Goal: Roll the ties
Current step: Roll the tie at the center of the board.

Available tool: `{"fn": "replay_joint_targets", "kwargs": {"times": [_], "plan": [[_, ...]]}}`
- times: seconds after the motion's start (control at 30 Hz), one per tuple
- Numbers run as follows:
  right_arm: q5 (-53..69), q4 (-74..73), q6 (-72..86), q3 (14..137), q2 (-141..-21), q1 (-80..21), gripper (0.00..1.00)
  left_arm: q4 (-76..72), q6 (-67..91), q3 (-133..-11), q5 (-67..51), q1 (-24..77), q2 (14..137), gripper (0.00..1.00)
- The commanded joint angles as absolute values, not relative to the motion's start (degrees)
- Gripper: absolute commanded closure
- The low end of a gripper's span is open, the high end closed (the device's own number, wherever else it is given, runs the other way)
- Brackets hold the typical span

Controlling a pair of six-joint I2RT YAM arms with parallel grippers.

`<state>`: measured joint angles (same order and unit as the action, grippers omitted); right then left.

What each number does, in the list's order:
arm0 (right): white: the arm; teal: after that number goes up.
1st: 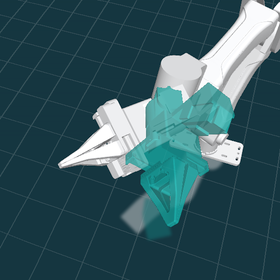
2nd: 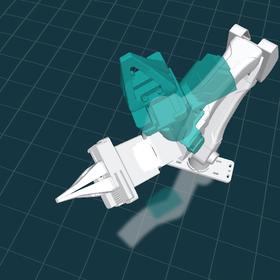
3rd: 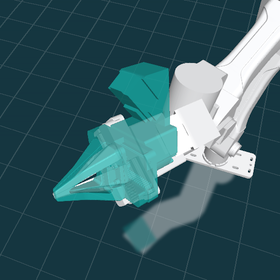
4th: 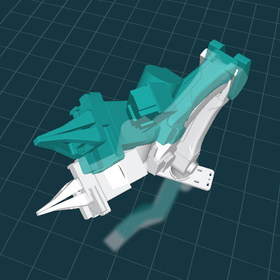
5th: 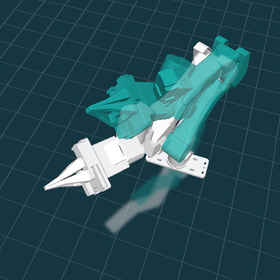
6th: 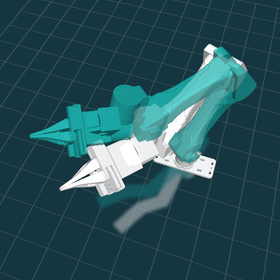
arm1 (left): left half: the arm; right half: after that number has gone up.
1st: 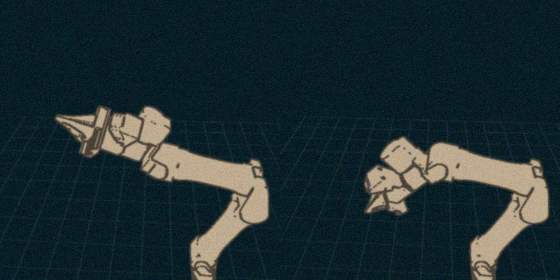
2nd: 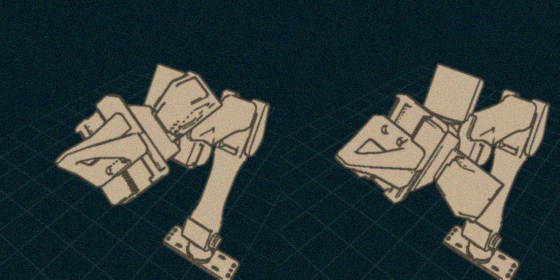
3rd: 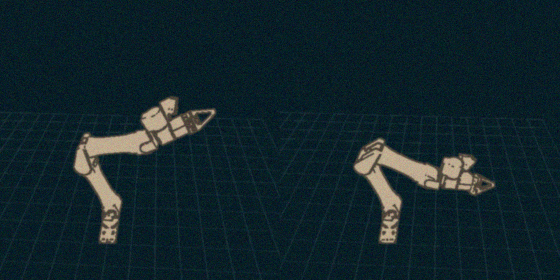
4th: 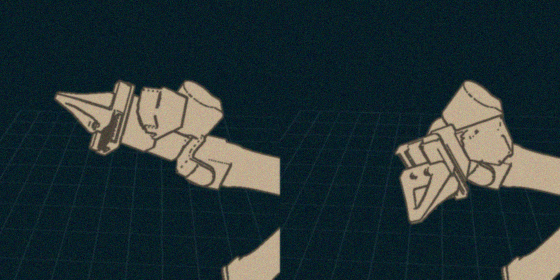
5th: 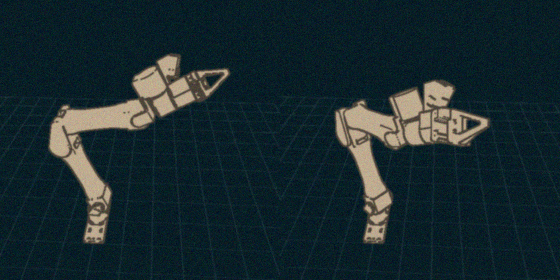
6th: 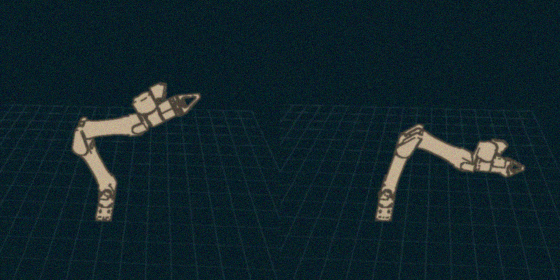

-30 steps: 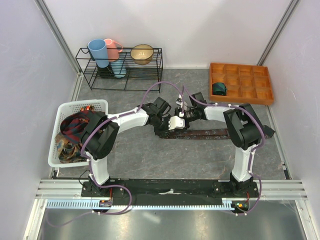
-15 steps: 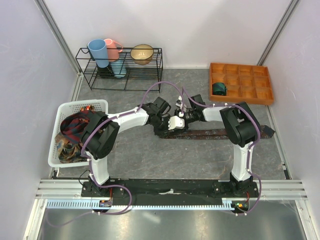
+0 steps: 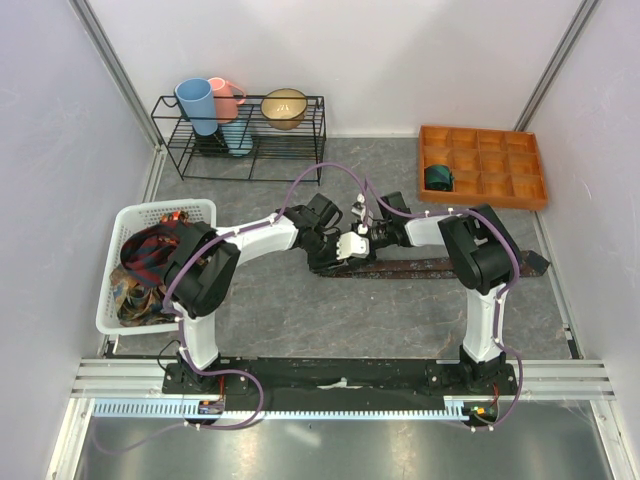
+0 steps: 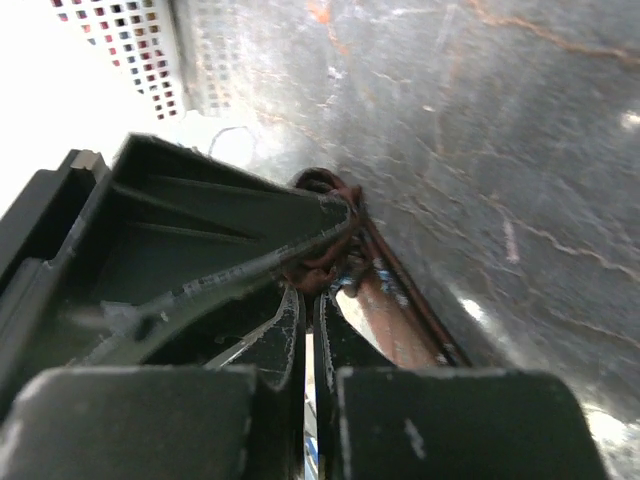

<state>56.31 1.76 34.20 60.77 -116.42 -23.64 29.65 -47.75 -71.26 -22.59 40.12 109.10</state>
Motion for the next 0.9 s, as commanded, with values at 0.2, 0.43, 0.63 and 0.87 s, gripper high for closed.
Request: {"fn": "replay_joint_targets", "kwargs": {"times": [0.2, 0.43, 0.63, 0.87], "plan": [[51.15, -4.31, 27.60, 59.94, -116.37, -23.03, 1.00, 30.59, -49.91, -67.24, -28.73, 35.60, 104.16, 0.29], [50.36, -4.66, 27.07, 59.94, -116.19, -22.68, 1.00, 24.96, -50.63, -63.72, -31.38, 34.45, 100.19, 0.18], [50.80, -4.83, 26.98, 60.21, -115.93, -22.50, 1.00, 24.78, -49.31, -67.23, -30.68, 35.33, 104.32, 0.17], [52.03, -4.66, 26.63, 60.29, -114.61, -22.50, 1.00, 25.75, -48.78, -70.75, -25.84, 38.23, 108.81, 0.19]]}}
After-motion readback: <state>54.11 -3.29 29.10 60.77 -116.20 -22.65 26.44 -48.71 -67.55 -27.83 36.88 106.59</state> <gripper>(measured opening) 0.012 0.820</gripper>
